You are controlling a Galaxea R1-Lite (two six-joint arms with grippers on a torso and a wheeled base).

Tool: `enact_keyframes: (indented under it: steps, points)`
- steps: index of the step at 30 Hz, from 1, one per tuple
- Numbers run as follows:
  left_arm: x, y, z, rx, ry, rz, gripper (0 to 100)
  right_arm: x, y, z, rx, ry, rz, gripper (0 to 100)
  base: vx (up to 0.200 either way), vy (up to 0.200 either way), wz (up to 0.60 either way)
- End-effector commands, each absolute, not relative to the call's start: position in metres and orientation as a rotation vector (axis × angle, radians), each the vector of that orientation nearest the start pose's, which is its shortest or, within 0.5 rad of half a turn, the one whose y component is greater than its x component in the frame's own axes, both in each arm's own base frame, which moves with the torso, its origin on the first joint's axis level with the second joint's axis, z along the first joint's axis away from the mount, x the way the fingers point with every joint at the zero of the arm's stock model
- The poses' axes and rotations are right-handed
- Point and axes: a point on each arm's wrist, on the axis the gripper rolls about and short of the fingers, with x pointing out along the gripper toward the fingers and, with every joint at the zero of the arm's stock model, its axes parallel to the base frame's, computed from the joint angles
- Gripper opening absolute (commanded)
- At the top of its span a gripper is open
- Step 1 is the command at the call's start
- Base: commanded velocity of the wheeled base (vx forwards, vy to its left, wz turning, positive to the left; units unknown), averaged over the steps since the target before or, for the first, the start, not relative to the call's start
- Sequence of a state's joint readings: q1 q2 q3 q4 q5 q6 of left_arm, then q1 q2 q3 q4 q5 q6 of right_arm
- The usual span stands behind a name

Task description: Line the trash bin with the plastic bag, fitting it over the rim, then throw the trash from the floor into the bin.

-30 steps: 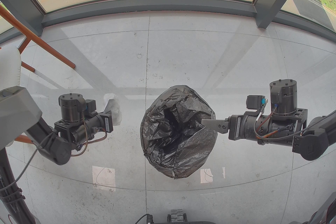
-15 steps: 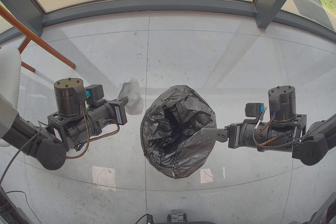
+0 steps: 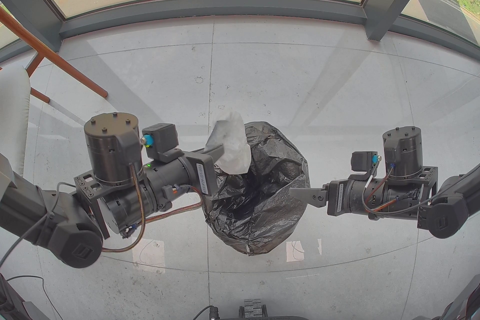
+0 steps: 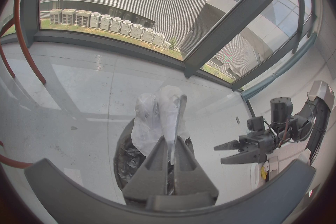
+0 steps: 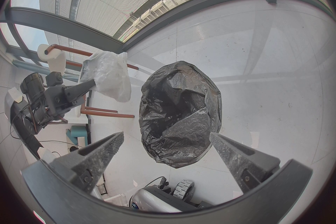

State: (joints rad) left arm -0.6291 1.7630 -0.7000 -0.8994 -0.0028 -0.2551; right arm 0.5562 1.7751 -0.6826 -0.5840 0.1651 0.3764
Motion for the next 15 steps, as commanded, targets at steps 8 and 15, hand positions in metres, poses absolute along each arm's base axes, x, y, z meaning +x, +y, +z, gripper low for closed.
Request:
enact_keyframes:
  steps: [8,15]
  points:
    - [0.256,-0.200,0.132,-0.163,0.326,-0.629,0,0.249,0.159,0.120,0.250,0.647,0.587,100,0.000,0.000,0.00]
    - [0.256,-0.202,0.129,-0.158,0.337,-0.632,0,0.248,0.158,0.120,0.250,0.647,0.585,100,0.000,0.000,0.00]
